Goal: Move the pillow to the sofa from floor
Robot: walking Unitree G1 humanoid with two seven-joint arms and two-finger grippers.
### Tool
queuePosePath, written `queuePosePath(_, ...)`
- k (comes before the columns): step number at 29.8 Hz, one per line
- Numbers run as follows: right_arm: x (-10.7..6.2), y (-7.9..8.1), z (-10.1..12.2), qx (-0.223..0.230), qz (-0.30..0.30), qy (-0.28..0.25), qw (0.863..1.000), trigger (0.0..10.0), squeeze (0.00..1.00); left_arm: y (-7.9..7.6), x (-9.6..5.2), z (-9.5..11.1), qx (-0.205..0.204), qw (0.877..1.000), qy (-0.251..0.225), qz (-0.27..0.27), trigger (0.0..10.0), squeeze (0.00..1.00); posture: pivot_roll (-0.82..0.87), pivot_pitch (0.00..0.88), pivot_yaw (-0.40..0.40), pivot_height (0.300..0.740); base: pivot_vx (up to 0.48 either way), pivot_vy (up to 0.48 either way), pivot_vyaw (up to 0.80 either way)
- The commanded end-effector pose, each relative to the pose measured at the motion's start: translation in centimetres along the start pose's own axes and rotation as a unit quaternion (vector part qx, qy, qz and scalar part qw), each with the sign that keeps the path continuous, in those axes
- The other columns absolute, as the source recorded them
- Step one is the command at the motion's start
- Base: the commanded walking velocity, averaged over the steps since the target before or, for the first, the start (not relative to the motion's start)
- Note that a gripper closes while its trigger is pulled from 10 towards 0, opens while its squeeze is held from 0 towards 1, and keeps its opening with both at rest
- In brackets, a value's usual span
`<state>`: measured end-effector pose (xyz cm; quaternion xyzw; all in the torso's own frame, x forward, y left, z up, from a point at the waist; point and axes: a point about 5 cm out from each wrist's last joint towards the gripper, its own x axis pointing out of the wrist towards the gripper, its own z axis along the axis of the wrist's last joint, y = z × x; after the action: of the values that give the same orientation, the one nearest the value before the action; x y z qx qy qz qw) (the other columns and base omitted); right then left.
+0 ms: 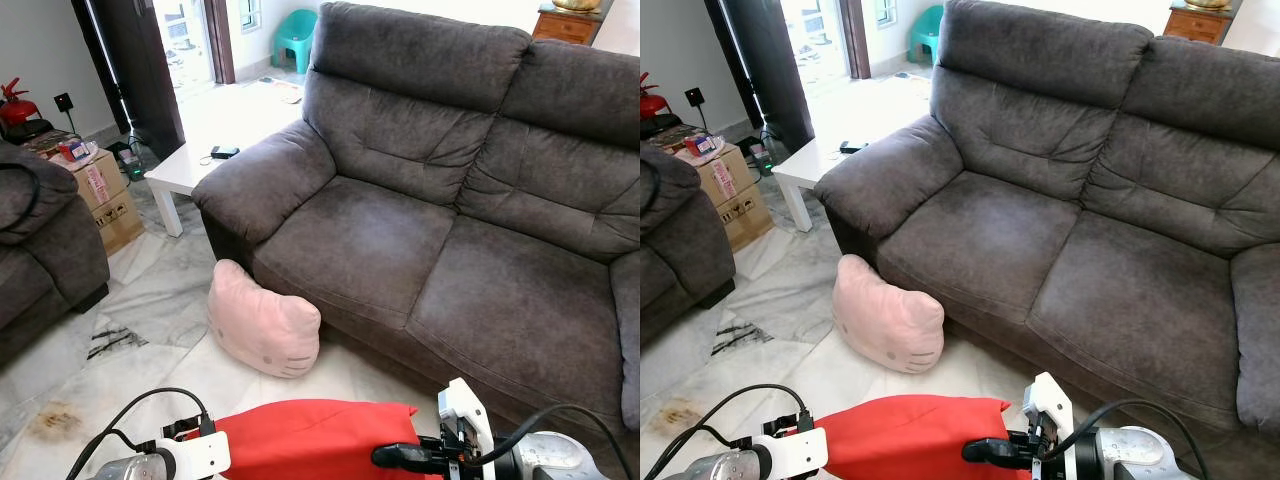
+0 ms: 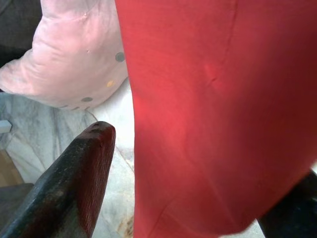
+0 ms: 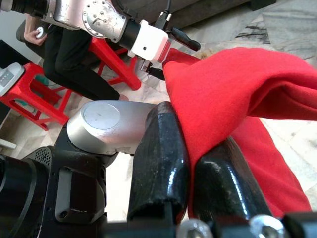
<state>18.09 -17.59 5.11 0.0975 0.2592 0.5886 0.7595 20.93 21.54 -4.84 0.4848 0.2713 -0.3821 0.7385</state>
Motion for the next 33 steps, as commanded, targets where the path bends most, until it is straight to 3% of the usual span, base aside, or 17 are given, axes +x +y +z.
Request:
queuePosePath(1,0.1,0.6,2.2,-0.045,0.028,-0.032,0.998,10.0,0.00,0.0,0.0,-0.2,0.003,1.000,0.009,0.001,10.0,0.00,0.00,0.000,-0.055,0.740,0.000,0.000,0.00)
queuePosePath(2,0.1,0.6,2.2,-0.045,0.027,-0.032,0.998,10.0,0.00,0.0,0.0,-0.2,0.002,1.000,0.011,0.002,0.0,0.00,0.00,0.000,-0.056,0.740,0.000,0.000,0.00)
queuePosePath(33,0.7,-0.4,1.4,-0.035,-0.004,-0.034,0.999,10.0,0.00,0.0,0.0,-0.3,-0.016,1.000,0.014,-0.002,0.0,0.00,0.01,0.000,-0.046,0.740,0.000,0.000,0.00)
